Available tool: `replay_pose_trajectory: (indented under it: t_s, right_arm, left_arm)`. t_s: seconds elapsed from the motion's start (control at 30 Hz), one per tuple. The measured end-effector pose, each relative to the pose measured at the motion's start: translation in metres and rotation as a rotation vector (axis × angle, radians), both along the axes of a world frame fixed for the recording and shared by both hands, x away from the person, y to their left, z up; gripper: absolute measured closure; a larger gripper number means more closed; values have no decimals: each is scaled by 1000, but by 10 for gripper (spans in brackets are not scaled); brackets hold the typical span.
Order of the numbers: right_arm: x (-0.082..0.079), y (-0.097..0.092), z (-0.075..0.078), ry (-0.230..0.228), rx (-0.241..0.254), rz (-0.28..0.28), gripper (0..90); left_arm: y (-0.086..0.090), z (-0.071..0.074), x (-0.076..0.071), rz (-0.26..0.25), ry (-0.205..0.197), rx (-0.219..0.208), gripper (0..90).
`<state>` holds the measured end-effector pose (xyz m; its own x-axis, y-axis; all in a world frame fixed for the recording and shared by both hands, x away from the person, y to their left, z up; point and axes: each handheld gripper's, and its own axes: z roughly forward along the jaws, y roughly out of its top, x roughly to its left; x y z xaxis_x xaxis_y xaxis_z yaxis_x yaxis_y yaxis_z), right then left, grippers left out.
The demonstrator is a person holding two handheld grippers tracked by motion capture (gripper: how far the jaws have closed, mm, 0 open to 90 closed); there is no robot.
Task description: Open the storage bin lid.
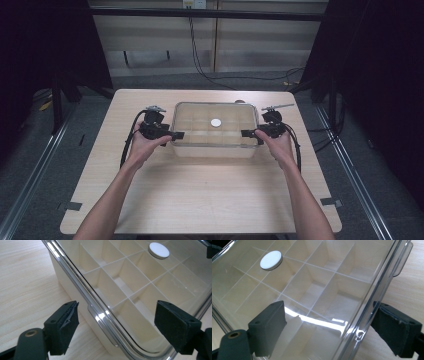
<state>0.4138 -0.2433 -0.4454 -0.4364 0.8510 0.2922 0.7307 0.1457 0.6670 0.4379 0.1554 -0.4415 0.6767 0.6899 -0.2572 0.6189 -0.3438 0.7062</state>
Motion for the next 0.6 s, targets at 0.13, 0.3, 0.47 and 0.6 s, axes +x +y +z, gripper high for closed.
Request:
replay_pose_trajectory:
  t_s: [0.13, 0.3, 0.47, 0.6]
  right_arm:
    - [2, 2, 0, 8, -13, 2, 105]
    - [4, 4, -1, 19, -10, -3, 90]
    - [7, 5, -2, 22, 4, -5, 85]
    - [9, 4, -3, 30, 9, -2, 83]
  left_arm:
    - [-5, 0, 2, -11, -8, 32, 180]
    - [-6, -4, 8, -18, 21, 7, 157]
    - [-11, -6, 13, -20, 37, -20, 154]
    - [-14, -10, 13, -29, 68, -31, 92]
